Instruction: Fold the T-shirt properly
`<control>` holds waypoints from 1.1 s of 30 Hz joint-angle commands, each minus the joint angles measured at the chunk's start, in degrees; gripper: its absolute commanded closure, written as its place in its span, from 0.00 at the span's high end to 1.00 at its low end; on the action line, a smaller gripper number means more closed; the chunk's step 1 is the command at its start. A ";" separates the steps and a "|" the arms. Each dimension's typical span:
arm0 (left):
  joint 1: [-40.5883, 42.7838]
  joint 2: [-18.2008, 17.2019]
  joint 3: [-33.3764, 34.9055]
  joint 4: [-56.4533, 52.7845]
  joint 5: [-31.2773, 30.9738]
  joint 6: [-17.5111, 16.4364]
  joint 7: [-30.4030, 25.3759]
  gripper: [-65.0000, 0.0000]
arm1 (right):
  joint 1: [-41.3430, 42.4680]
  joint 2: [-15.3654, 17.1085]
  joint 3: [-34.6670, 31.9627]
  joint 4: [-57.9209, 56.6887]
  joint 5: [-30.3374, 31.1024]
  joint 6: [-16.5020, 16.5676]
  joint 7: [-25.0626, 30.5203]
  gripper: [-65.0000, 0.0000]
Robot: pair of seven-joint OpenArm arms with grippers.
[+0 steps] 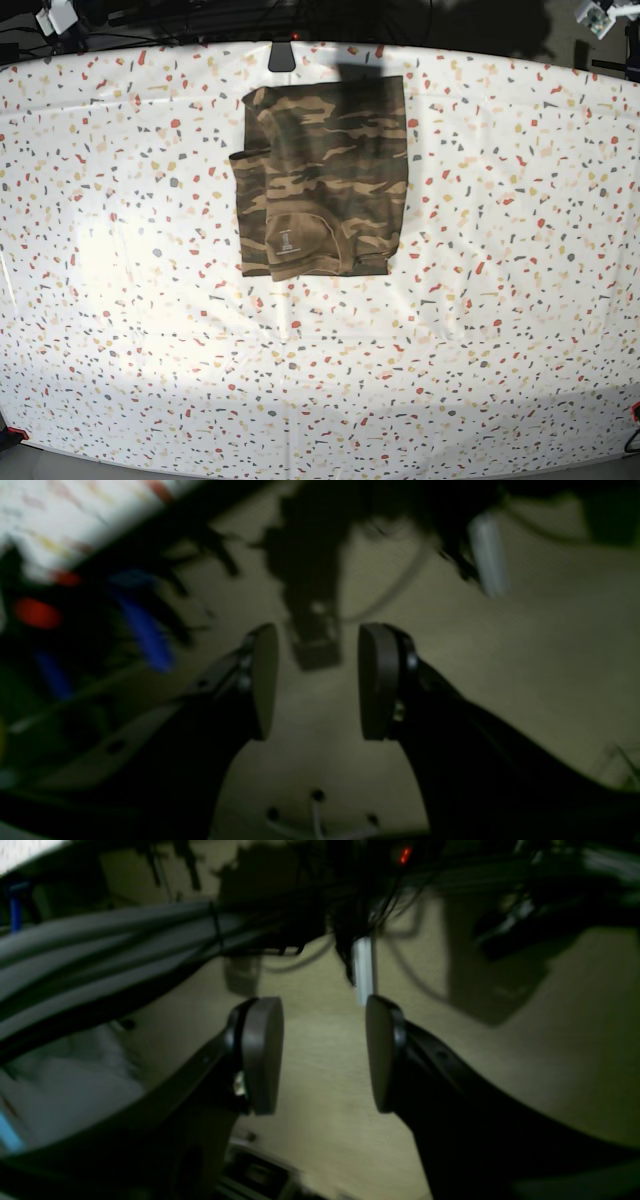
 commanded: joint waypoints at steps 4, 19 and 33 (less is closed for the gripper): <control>-0.22 2.54 -0.15 -12.87 -0.17 -4.42 -6.47 0.39 | -1.25 0.52 -4.15 -9.53 -10.67 0.28 7.23 0.42; -45.35 10.47 14.60 -86.79 6.40 -5.29 -21.38 0.39 | 32.20 7.76 -37.92 -70.58 -29.88 0.28 37.94 0.42; -52.72 12.87 18.12 -97.15 10.14 0.35 -22.23 0.39 | 43.60 7.78 -55.52 -82.42 -38.99 0.28 49.16 0.42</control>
